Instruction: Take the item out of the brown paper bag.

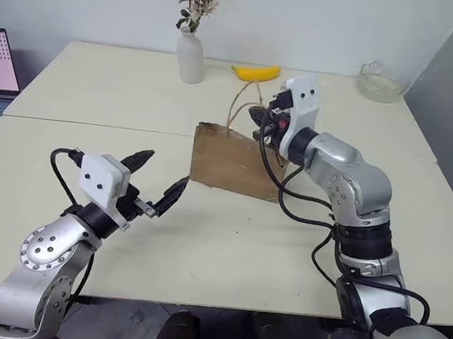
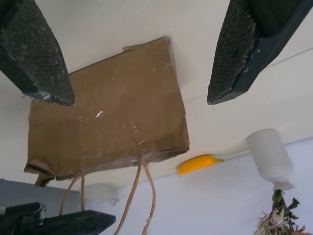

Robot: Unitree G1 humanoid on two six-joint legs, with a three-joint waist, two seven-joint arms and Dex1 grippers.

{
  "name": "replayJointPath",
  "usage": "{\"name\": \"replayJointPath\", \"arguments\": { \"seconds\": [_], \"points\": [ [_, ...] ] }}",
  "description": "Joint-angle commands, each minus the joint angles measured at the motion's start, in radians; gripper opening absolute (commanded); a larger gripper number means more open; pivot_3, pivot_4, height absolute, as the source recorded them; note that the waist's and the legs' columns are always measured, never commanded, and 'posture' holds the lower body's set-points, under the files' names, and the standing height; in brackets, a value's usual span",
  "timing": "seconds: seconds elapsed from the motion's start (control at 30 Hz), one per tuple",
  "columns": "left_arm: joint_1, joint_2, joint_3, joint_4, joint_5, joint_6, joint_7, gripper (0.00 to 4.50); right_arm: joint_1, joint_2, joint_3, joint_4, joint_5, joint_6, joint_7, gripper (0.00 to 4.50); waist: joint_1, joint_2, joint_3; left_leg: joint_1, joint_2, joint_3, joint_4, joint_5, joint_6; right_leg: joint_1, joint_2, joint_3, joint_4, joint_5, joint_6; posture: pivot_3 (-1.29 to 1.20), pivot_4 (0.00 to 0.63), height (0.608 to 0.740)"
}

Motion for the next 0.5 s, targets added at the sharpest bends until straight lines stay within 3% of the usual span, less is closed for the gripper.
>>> {"name": "replayJointPath", "arguments": {
  "seconds": [0.03,0.4,0.5],
  "points": [
    [-0.014,0.005,-0.015,-0.008,-0.005,-0.002,-0.009,4.50,-0.005,-0.038,0.010,-0.002,-0.038,-0.069,0.031,0.02,0.000,0.000,0.000,0.000,0.000,0.000,0.000,0.000,0.000,0.000,0.000,0.000,0.000,0.000,0.000,0.00,0.150,0.740],
    [-0.057,-0.002,-0.049,0.020,-0.008,-0.004,-0.021,4.50,-0.073,-0.140,0.009,0.059,-0.053,-0.168,0.188,3.85,0.000,0.000,0.000,0.000,0.000,0.000,0.000,0.000,0.000,0.000,0.000,0.000,0.000,0.000,0.000,0.00,0.150,0.740],
    [-0.060,-0.002,-0.052,0.020,-0.015,-0.003,-0.028,4.50,-0.027,-0.210,-0.001,-0.051,0.017,-0.080,0.286,3.85,0.002,0.000,0.000,0.000,0.000,-0.001,0.000,0.000,0.000,0.000,0.000,0.000,0.000,0.001,-0.002,0.00,0.150,0.740]
  ]
}}
